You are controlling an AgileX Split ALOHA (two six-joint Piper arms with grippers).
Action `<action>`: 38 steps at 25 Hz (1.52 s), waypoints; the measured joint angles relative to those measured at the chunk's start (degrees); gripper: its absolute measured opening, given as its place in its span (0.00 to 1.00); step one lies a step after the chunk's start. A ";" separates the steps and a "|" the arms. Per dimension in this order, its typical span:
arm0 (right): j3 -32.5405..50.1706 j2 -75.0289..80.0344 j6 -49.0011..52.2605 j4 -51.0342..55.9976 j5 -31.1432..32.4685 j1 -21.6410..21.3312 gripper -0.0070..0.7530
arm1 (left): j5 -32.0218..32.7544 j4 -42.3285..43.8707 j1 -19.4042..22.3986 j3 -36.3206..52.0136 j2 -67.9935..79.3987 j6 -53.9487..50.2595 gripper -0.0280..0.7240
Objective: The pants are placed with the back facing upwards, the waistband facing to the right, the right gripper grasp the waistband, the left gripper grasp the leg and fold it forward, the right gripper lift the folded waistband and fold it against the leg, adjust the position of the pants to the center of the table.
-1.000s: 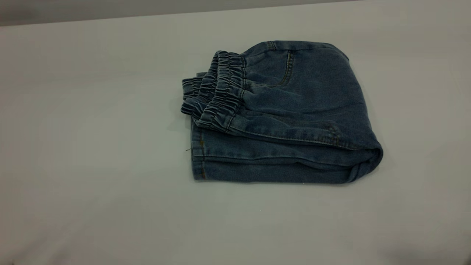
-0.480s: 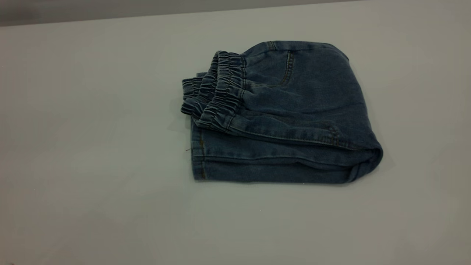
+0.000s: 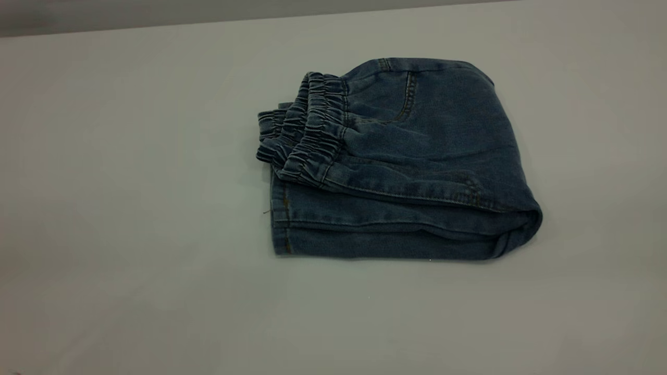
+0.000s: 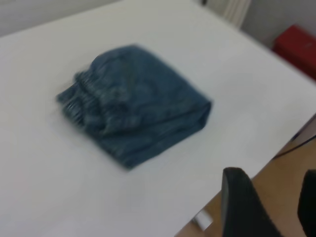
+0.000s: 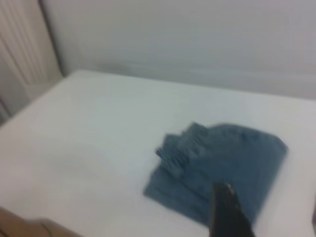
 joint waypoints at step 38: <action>20.22 -2.69 -2.13 -3.60 -8.07 -12.30 0.43 | -0.42 7.93 0.00 13.52 0.10 0.58 0.42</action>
